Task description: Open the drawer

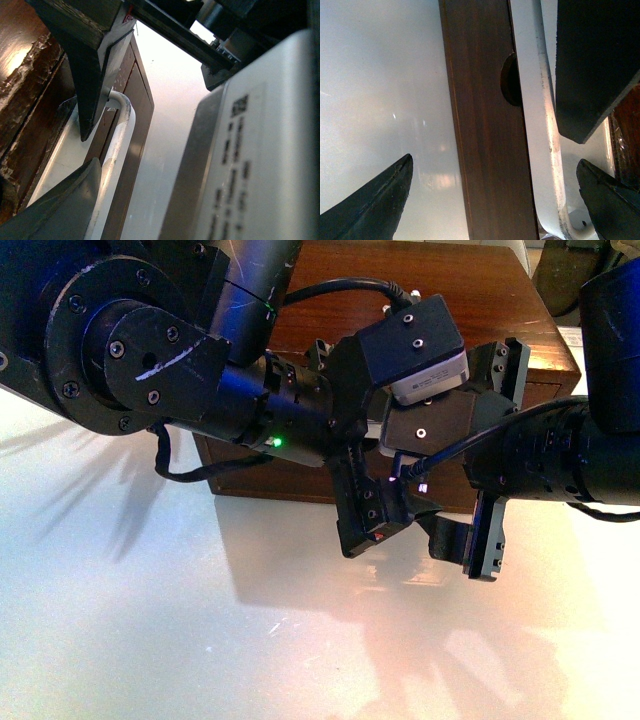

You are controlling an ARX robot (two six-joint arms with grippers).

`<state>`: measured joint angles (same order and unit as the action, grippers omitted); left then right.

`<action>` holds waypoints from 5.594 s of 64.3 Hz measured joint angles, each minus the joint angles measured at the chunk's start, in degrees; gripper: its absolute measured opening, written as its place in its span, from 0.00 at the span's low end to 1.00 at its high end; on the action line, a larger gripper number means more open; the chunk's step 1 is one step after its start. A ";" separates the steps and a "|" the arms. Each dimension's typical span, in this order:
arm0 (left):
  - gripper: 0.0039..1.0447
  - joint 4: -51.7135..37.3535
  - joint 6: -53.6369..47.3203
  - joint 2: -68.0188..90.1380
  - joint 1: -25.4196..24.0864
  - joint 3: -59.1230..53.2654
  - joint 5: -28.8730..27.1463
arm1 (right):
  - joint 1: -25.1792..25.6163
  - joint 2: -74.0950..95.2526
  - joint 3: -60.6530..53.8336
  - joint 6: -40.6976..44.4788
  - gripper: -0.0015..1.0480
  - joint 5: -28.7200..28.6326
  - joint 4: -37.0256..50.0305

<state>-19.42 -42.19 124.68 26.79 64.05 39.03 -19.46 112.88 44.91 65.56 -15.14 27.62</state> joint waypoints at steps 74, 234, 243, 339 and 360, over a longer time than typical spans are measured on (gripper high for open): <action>0.92 10.99 -9.70 1.77 -2.64 5.07 -0.52 | -1.09 2.78 3.28 -1.16 0.91 -1.20 -3.26; 0.92 21.97 -17.16 0.26 -4.31 7.39 -0.85 | -3.13 2.56 5.84 7.58 0.92 -3.45 -11.13; 0.92 20.83 -17.11 0.26 -4.28 6.91 -0.79 | -3.13 2.49 5.11 7.34 0.92 -3.02 -10.05; 0.92 17.92 -18.62 -3.10 -7.54 -1.16 -0.09 | -6.45 0.20 0.33 6.58 0.92 -1.38 -7.32; 0.92 17.49 -19.15 -4.26 -7.54 -3.23 0.00 | -7.56 -0.70 -1.20 6.51 0.92 -0.72 -6.91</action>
<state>-1.93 -61.34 120.42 19.25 60.82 39.03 -27.03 112.18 43.70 72.07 -15.86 20.71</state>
